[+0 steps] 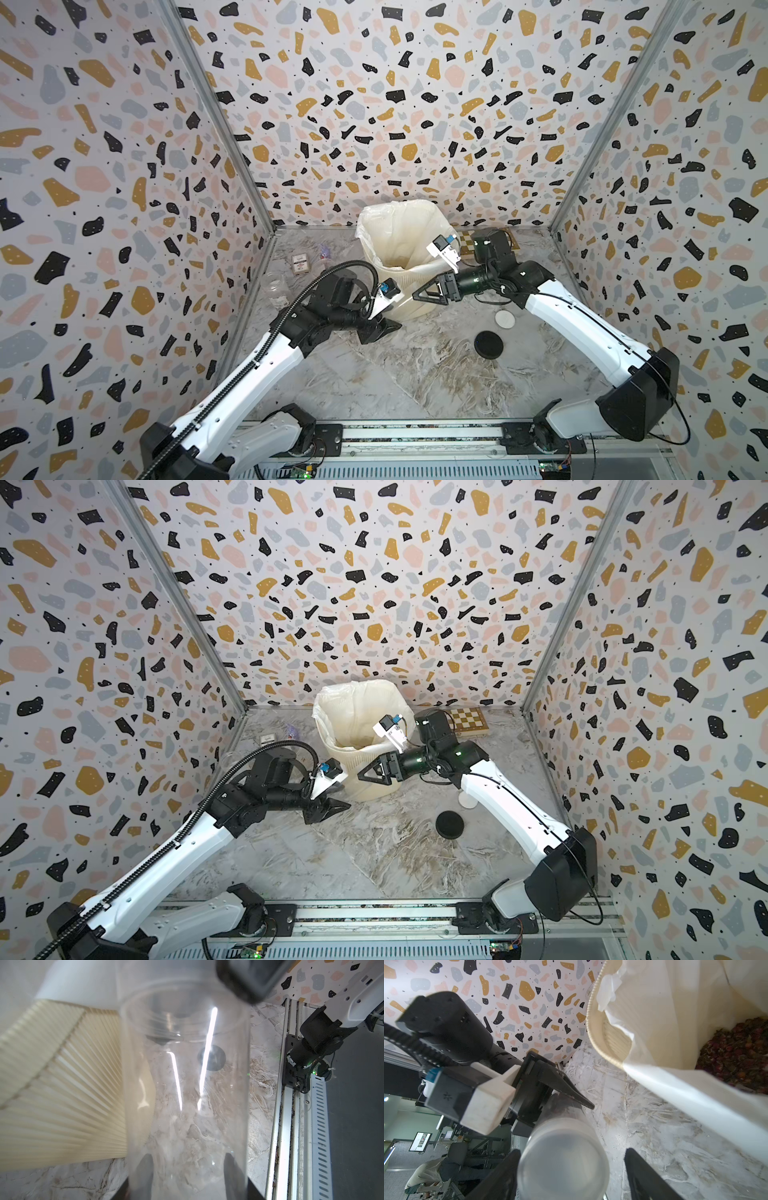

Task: Empty the moldy dried flower tea in the jars
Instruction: Unscrew the lid from the jar.

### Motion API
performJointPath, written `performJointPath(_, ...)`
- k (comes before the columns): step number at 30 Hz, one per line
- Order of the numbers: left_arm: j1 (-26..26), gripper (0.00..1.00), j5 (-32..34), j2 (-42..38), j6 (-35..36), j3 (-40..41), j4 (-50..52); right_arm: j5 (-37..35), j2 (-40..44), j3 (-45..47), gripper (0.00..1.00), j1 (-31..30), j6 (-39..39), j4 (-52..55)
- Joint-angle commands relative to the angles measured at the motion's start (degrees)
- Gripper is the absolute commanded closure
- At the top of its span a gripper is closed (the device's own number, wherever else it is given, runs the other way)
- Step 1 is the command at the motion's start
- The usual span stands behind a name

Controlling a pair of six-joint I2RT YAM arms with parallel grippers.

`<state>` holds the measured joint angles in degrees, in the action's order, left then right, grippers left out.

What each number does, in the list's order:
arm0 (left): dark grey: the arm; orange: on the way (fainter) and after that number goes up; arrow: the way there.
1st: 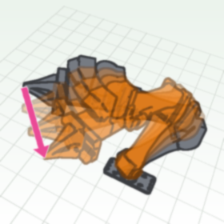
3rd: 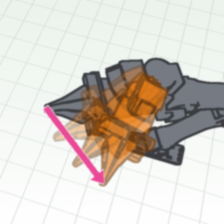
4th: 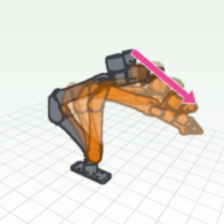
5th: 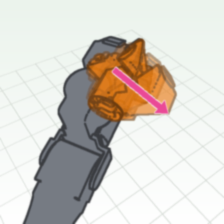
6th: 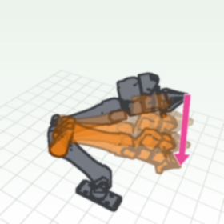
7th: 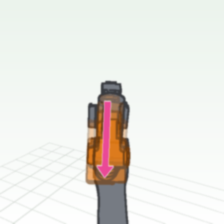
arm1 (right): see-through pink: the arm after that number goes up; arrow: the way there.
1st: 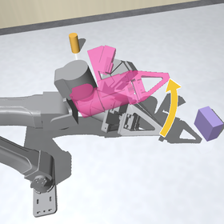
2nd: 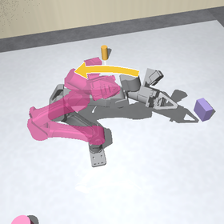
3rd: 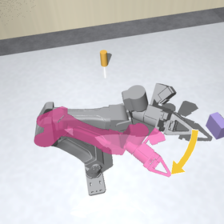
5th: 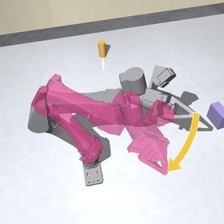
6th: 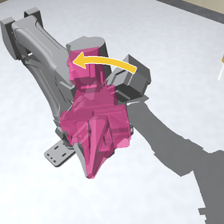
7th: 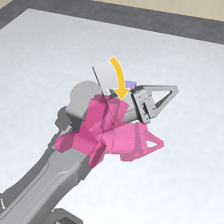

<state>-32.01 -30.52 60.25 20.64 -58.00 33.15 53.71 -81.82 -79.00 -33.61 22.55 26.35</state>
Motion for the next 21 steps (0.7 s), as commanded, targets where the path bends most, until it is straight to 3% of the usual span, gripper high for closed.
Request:
performJointPath(1,-0.2,0.57,-0.6,-0.9,0.9,0.7,-0.9,0.8,0.5,-3.0,0.23,0.6,-1.3,1.4)
performJointPath(7,-0.2,0.57,-0.3,-0.9,0.6,0.7,-1.1,1.9,0.5,-1.7,0.33,0.2,-1.2,1.7)
performJointPath(17,-0.2,0.58,-0.3,-1.0,0.3,0.6,-1.3,0.5,-0.3,-3.2,0.32,-0.9,-3.8,5.0)
performJointPath(21,-0.2,0.58,-0.4,-1.0,0.2,0.6,-1.3,0.3,-0.2,-2.9,0.39,-1.0,-4.8,5.5)
